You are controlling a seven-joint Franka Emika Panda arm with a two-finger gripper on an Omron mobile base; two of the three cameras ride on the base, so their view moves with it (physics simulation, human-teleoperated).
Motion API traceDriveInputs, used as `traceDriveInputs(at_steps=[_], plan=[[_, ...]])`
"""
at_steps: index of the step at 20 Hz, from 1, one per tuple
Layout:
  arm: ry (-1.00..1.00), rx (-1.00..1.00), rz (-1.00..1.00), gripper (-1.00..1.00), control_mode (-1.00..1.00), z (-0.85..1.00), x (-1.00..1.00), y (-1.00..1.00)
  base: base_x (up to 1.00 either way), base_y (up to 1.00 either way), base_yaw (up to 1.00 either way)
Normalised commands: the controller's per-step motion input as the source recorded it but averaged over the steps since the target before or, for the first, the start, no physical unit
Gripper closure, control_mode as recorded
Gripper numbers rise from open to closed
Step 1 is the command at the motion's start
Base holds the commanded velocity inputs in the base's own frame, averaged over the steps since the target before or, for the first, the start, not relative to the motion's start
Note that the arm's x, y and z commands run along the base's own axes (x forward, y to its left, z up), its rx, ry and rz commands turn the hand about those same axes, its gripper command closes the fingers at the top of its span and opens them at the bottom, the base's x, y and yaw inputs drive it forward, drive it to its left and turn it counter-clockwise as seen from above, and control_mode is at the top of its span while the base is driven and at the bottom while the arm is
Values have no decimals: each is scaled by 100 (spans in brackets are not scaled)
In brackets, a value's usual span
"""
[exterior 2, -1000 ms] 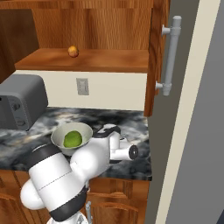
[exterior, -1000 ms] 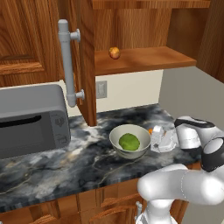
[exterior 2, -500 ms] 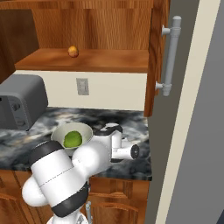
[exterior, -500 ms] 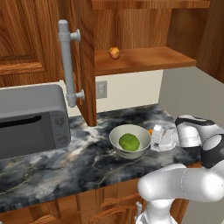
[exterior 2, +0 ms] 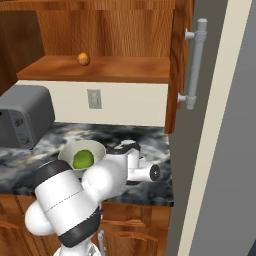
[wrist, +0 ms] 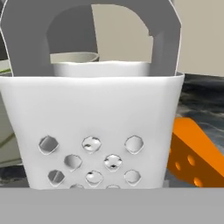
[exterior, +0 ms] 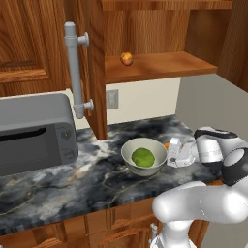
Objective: Pick the cheese from the fridge and the cheese grater from the cabinet and place them next to the salad bowl.
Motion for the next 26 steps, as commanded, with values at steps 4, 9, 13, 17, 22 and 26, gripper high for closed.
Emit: traceDriveInputs(at_steps=[4, 9, 13, 17, 22, 26], plan=[[0, 0, 0, -100, -100, 0, 0, 0, 0, 0, 0], [0, 0, 0, -100, -100, 0, 0, 0, 0, 0, 0], [0, 0, 0, -100, -100, 0, -16, -3, 0, 0, 0], [0, 0, -2, -100, -100, 0, -50, -24, 0, 0, 0], [0, 0, -1, -100, -100, 0, -25, -13, 0, 0, 0], [0, 0, 0, -100, -100, 0, 7, 0, 0, 0, 0]])
